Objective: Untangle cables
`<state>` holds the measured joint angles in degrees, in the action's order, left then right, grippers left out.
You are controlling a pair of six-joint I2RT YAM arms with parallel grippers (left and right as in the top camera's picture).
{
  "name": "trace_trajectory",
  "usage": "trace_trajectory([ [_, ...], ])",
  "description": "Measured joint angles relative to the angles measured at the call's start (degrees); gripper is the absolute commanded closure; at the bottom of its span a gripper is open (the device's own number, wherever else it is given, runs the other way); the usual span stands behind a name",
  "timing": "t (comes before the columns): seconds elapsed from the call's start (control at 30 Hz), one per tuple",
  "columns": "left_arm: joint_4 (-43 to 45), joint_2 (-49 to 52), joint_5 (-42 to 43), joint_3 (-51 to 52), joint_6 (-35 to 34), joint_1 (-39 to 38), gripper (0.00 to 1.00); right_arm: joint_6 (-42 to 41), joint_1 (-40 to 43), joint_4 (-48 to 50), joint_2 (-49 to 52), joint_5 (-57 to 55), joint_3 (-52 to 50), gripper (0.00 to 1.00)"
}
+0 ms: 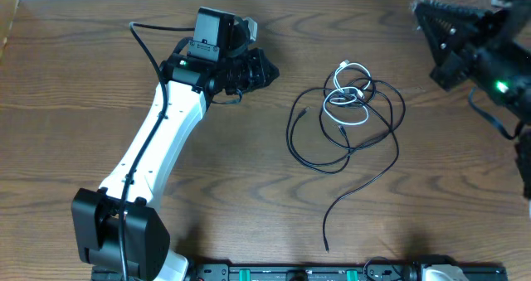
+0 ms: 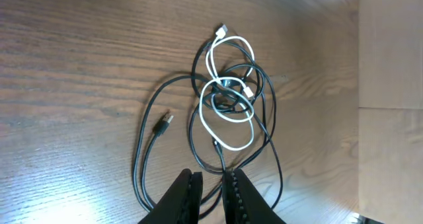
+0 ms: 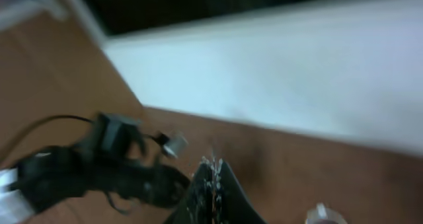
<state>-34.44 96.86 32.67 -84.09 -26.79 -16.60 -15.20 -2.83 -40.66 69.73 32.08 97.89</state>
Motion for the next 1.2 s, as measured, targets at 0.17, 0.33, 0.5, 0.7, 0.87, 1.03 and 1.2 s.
trace_trajectory([
  [0.17, -0.6, 0.0, -1.1, 0.0, 0.4, 0.0, 0.76, 0.9, 0.0, -9.5, 7.1, -4.1, 0.0, 0.83],
  [0.33, -1.1, 0.0, -2.0, 0.0, 0.8, 0.0, 0.76, 1.5, -0.1, -16.8, 17.9, -5.8, -0.1, 0.44],
  [0.5, -1.4, 0.0, -2.9, 0.0, 1.0, 0.0, 0.75, 1.5, -0.1, -22.1, 28.5, -6.4, -0.2, 0.39],
  [0.7, -1.4, 0.0, -3.1, 0.0, 1.1, 0.0, 0.75, 1.8, -1.1, -24.0, 39.3, -6.5, -0.2, 0.47],
  [0.87, -1.4, 0.0, -3.0, 0.0, 1.2, 0.0, 0.75, 9.9, -3.7, -22.1, 46.2, -6.6, -0.2, 0.42],
  [1.03, -1.4, 0.0, -3.1, 0.0, 1.1, 0.0, 0.75, 23.5, -6.1, -19.6, 49.3, -8.0, -0.2, 0.32],
  [1.2, -1.4, 0.0, -3.9, 0.0, 1.2, 0.0, 0.75, 33.1, -7.1, -18.7, 49.5, -11.0, -0.2, 0.31],
])
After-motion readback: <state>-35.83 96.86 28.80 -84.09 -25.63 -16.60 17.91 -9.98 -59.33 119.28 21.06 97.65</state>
